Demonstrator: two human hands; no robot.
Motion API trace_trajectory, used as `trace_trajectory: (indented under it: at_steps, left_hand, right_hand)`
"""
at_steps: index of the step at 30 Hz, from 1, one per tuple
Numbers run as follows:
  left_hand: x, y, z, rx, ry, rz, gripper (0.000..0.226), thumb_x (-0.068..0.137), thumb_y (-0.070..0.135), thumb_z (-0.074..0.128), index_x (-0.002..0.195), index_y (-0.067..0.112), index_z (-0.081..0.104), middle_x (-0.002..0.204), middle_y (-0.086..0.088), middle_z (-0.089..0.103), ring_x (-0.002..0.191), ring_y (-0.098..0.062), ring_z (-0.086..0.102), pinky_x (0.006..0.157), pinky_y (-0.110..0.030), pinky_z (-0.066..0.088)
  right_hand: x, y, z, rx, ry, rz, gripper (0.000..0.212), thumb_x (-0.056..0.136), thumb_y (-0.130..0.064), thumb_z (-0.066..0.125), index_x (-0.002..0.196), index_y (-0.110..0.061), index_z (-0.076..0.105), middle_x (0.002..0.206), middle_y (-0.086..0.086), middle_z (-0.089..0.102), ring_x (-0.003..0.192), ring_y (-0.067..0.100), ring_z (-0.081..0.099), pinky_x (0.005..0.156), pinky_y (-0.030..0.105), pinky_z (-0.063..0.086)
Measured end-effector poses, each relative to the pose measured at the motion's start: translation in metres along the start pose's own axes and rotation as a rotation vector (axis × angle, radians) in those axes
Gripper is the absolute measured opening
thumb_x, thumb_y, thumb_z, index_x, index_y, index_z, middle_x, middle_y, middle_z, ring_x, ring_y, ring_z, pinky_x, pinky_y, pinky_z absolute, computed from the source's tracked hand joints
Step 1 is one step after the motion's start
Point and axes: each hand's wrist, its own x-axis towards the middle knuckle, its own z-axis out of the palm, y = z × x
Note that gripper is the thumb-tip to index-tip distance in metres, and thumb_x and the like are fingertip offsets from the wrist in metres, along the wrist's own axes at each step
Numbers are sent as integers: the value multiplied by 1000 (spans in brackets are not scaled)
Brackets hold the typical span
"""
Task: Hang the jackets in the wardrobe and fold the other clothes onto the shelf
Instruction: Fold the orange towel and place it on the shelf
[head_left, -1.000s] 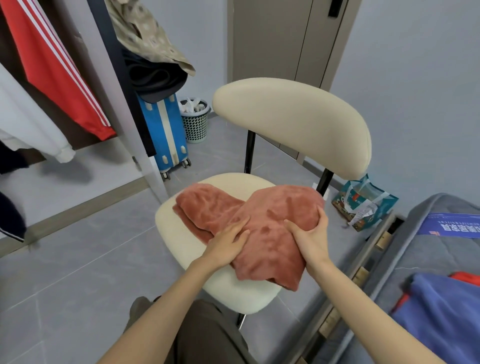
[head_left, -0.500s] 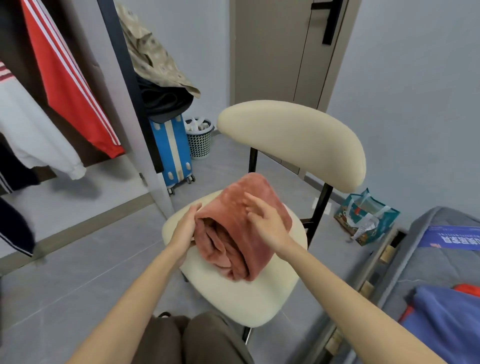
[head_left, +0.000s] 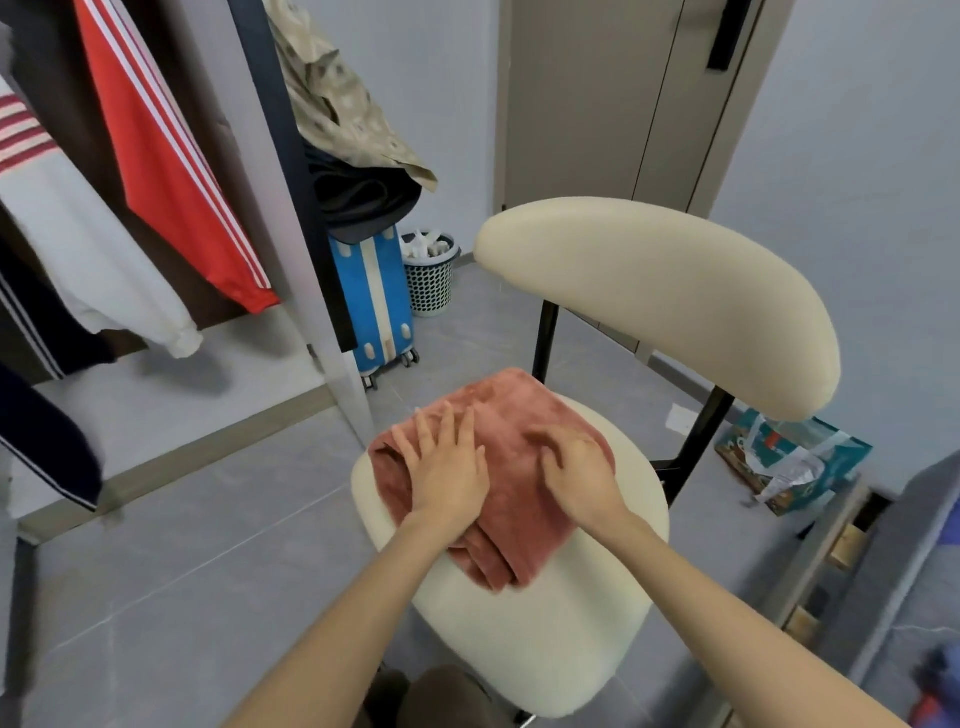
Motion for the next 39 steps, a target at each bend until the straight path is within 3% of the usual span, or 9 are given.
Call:
trace_trajectory:
  at_steps: [4,8,14,17,20,24,33,36,39]
  left_hand:
    - [6,-5,26,-91,-28,-86,57,101,45,24,153,38,1,163,-4,-6,145,-43,-14,114,-64,-4]
    - [6,-26,50,-132,-100,-130,56,99,55,22,148,51,-4,162,-5,-9,146,-42,-8,115,-59,-2]
    - [23,-37,40,-98,-232,-150,56,93,67,18,145,57,2,161,-15,0,146,-42,4,113,-65,6]
    - [35,-40,23,-74,-231,-100,58,89,73,15,145,58,6,159,-15,11,144,-43,13,113,-64,10]
    - [49,-41,10,-26,-177,-23,60,88,75,15,145,55,9,153,-13,29,138,-41,30,111,-62,21]
    - [68,-45,7,-107,-273,-6,70,82,83,16,146,55,9,152,-9,36,135,-35,38,109,-54,31]
    - [44,-64,19,-466,-383,-195,87,76,83,42,147,41,16,145,1,46,125,-30,50,103,-39,38]
    - [31,-64,24,-660,-365,-289,71,63,85,56,110,38,34,118,2,58,102,-21,59,91,-37,48]
    - [29,-60,33,-896,-275,-366,65,62,81,63,89,33,29,112,-3,58,97,-16,60,90,-38,49]
  right_hand:
    - [7,20,29,-95,-293,197,46,105,-36,24,150,-43,22,160,-17,12,150,18,1,117,58,5]
    - [-4,46,67,-168,-332,198,49,103,-44,11,151,-45,0,161,-17,-7,146,16,-23,116,52,-16]
    - [-6,41,65,-59,-295,357,51,95,-63,11,144,-61,-2,159,-19,-17,144,24,-29,115,59,-11]
    - [-23,32,62,97,-107,468,55,94,-63,27,144,-60,2,160,-4,-21,146,33,-17,116,50,-11]
    - [-38,19,62,375,16,712,70,90,-64,44,144,-59,0,160,3,-19,142,45,12,117,49,12]
    - [-41,5,68,662,77,911,90,78,-70,60,143,-59,-1,160,9,-1,139,45,23,115,52,22]
    - [-9,38,39,649,-50,626,98,67,-54,80,147,-49,22,153,-3,32,135,19,39,113,38,34]
    - [-4,48,30,692,-88,618,97,63,-62,80,144,-47,30,146,-12,43,130,12,45,111,34,37]
    - [-4,49,33,696,-77,665,98,58,-71,76,143,-47,33,141,-11,47,125,12,48,107,31,38]
